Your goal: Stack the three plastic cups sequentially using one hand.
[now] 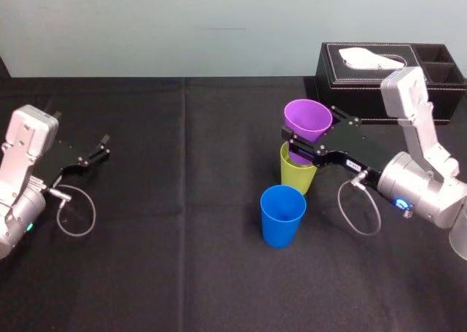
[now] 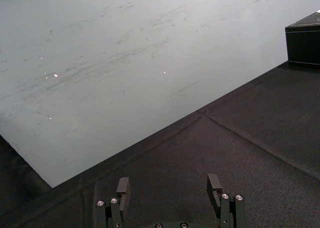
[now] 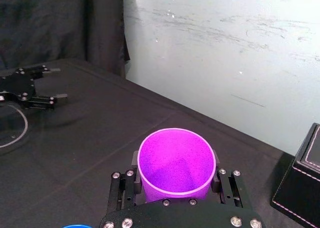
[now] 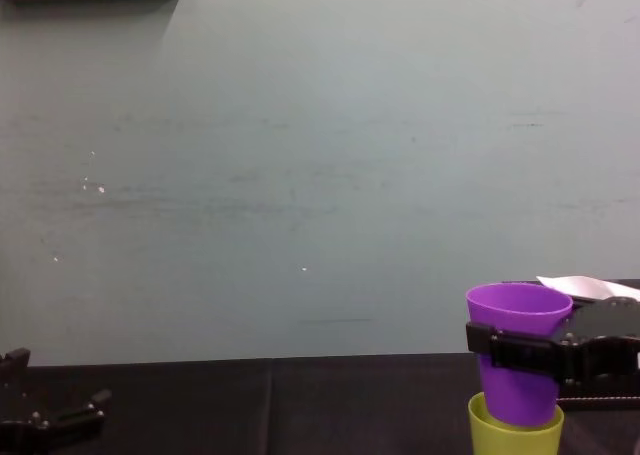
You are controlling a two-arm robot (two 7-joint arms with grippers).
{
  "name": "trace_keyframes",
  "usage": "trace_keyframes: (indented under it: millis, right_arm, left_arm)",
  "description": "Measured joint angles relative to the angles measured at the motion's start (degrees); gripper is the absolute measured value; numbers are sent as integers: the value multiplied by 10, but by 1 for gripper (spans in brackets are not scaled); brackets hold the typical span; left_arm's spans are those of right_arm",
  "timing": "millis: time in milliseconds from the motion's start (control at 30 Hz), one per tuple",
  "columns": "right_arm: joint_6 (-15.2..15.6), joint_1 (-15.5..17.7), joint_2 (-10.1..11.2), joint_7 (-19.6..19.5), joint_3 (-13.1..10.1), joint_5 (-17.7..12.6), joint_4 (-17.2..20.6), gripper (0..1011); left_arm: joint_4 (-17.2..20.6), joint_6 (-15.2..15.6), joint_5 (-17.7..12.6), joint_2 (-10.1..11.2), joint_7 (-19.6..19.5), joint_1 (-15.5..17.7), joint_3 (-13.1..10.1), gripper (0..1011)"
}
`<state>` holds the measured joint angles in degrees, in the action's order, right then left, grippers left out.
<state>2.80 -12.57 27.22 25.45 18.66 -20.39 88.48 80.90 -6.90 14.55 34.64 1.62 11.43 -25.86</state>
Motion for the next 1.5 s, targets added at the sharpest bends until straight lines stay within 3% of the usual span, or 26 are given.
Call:
trace_keyframes:
  millis: [667, 1500]
  right_arm:
    - [-32, -16, -18, 5, 11, 10, -56, 736]
    - [-37, -16, -23, 3, 15, 22, -72, 736]
  left_arm:
    - [0, 0, 0, 0, 0, 0, 0, 1011]
    - [0, 0, 0, 0, 0, 0, 0, 1011]
